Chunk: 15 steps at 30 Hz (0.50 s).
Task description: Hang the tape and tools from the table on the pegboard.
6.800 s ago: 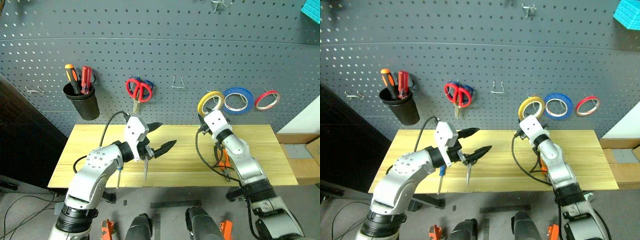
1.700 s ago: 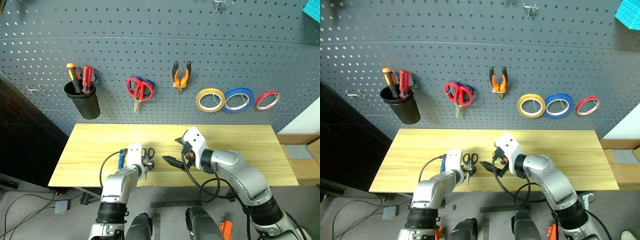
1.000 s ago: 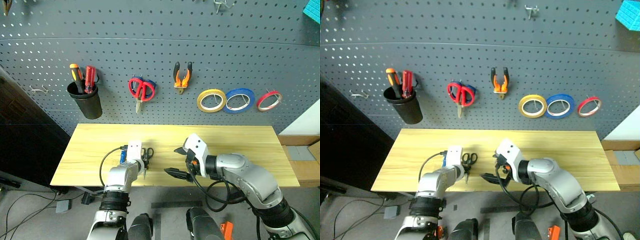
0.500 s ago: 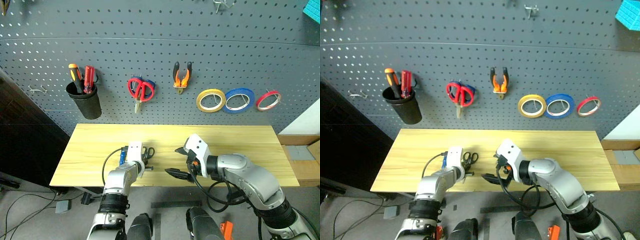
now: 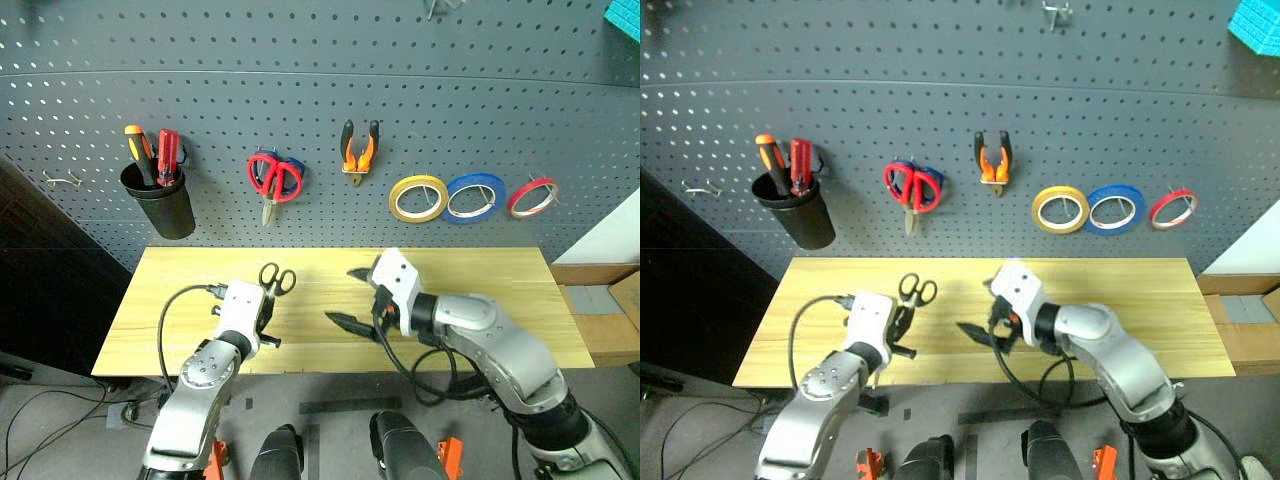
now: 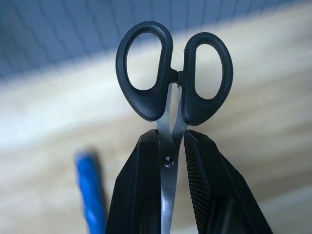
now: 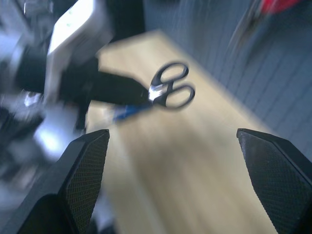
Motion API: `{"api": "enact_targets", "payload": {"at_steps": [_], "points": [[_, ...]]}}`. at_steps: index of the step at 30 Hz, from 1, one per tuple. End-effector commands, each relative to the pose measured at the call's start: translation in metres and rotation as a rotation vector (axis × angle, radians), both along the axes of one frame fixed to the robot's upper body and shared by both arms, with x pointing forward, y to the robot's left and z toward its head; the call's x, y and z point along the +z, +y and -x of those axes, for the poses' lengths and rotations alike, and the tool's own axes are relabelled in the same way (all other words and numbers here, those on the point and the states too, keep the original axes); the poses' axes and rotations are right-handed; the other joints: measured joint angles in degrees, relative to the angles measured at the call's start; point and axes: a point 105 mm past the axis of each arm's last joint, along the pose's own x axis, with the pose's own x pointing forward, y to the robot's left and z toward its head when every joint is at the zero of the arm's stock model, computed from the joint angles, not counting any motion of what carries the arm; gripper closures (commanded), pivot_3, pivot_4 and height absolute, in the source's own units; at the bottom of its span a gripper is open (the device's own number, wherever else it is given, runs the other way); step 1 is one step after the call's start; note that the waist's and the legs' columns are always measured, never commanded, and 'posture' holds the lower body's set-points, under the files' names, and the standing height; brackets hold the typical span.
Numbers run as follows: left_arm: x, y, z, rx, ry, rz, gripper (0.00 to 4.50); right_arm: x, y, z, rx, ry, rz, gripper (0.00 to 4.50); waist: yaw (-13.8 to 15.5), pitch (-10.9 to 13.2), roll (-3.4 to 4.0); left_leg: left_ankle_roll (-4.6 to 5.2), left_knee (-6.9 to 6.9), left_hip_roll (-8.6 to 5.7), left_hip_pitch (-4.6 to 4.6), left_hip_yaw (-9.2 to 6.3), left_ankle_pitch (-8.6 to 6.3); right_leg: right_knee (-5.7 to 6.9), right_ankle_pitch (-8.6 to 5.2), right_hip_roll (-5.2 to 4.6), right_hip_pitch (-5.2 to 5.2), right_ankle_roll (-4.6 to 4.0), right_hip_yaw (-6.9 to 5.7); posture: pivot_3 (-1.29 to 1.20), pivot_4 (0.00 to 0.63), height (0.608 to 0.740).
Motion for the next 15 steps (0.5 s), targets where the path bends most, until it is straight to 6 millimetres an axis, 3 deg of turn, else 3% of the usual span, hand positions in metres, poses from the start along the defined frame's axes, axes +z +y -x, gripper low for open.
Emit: {"api": "enact_targets", "payload": {"at_steps": [1,3,8,15], "points": [[0.061,-0.006,0.003,-0.054,-0.257,-0.003,4.05,0.022,-0.003,-0.005,-0.024,-0.079,-0.055,0.0,0.4,0.0,0.0,0.0,0.0,0.0,-0.02,0.01,0.0,-0.01,0.0,0.0,-0.01,0.0,0.0,-0.1,0.209,0.74],[0.081,-0.011,0.002,-0.087,-0.335,0.003,4.05,0.026,-0.004,-0.007,-0.029,-0.092,-0.063,0.0,0.6,0.0,-0.01,0.0,0.0,0.0,-0.08,-0.02,0.0,-0.03,0.09,0.0,-0.02,0.15,-0.03,-0.1,0.206,0.74],[0.108,-0.013,-0.009,-0.094,-0.421,0.013,4.05,0.029,-0.003,-0.012,-0.042,-0.108,-0.07,0.0,0.5,0.0,-0.01,0.0,0.0,-0.01,-0.13,-0.02,0.0,-0.02,0.12,0.0,-0.06,0.22,-0.03,-0.1,0.203,0.74],[0.113,-0.011,-0.033,-0.1,-0.384,-0.001,4.05,0.031,0.0,-0.013,-0.034,-0.114,-0.074,0.0,0.3,0.0,-0.01,0.01,0.04,-0.02,-0.12,-0.03,0.0,0.02,0.13,0.02,-0.04,0.24,-0.04,-0.1,0.201,0.74]]}}
